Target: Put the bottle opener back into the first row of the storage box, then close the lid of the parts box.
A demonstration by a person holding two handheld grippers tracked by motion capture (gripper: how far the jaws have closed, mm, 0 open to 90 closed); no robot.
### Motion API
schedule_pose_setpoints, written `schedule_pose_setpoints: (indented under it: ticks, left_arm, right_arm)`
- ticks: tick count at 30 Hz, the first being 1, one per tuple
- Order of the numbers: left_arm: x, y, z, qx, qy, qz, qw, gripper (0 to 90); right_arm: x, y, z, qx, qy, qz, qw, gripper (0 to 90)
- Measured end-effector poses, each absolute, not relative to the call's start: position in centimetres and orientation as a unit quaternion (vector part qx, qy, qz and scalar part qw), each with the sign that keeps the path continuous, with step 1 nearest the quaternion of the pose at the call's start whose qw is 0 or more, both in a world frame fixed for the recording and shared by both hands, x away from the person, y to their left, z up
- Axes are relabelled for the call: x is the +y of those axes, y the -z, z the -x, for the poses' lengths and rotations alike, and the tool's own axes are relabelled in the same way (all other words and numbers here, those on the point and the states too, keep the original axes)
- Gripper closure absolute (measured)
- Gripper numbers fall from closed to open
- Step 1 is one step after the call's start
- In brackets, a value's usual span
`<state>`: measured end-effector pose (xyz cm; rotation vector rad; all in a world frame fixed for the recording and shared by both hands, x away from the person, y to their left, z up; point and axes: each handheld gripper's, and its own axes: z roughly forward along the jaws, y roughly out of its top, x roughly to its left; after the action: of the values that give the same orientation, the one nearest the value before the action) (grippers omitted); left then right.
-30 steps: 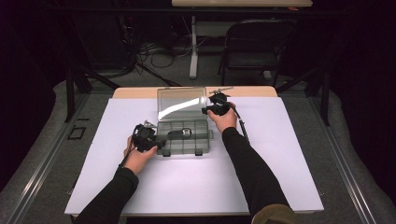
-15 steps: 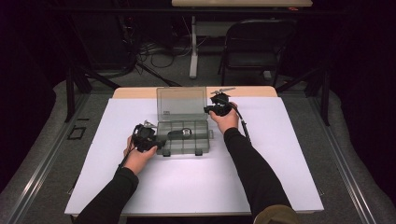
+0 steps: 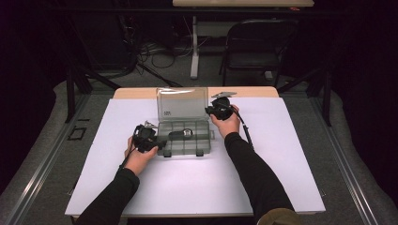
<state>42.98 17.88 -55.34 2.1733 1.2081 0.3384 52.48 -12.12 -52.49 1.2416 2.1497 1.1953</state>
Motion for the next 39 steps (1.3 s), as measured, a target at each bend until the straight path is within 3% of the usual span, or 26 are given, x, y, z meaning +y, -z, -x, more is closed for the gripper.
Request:
schedule_pose_setpoints:
  ticks: [13,25,39]
  left_arm:
    - [18.3,54.6,-43.2,0.464,-0.119,-0.819,0.315,34.2]
    - [19.3,53.2,-43.8,0.476,-0.123,-0.806,0.331,33.2]
    - [18.8,48.1,-46.4,0.475,-0.161,-0.793,0.345,36.6]
  right_arm:
    - [-12.0,52.8,-51.7,0.758,-0.437,-0.433,0.216,81.6]
    - [-12.0,52.9,-51.5,0.757,-0.44,-0.427,0.227,81.6]
    - [-11.9,52.9,-51.2,0.755,-0.444,-0.422,0.235,82.0]
